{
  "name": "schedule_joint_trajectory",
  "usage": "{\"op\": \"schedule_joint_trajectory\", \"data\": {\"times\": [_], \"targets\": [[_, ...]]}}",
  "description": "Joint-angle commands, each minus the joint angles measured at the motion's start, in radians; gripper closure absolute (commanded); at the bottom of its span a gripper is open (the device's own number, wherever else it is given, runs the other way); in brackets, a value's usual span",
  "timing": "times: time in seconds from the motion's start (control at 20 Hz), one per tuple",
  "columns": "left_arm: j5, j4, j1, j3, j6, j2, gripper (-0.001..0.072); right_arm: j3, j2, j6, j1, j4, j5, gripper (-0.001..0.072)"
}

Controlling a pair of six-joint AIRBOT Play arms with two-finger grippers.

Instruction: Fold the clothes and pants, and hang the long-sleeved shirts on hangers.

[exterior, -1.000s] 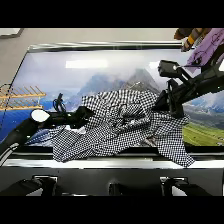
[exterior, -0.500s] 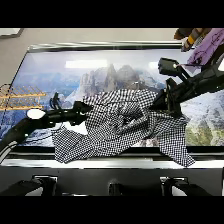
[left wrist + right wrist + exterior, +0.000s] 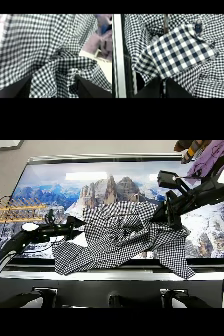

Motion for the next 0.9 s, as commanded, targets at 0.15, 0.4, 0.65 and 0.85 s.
{"op": "schedule_joint_trajectory", "data": {"times": [0.15,0.4,0.65,0.85], "targets": [[-0.029,-0.335,-0.176,-0.005,0.213,-0.147,0.0097,0.001,0.001,0.008,-0.001,-0.008,-0.007,0.0687],[-0.028,-0.381,-0.235,0.008,0.239,-0.177,0.0097,0.001,0.001,0.008,0.0,-0.008,-0.008,0.0687],[-0.028,-0.394,-0.259,0.062,0.235,-0.221,0.0098,0.001,0.001,0.008,0.0,-0.008,-0.011,0.0687],[-0.036,-0.399,-0.298,0.107,0.23,-0.266,0.0113,0.001,0.001,0.008,0.0,-0.008,-0.011,0.0686]]}}
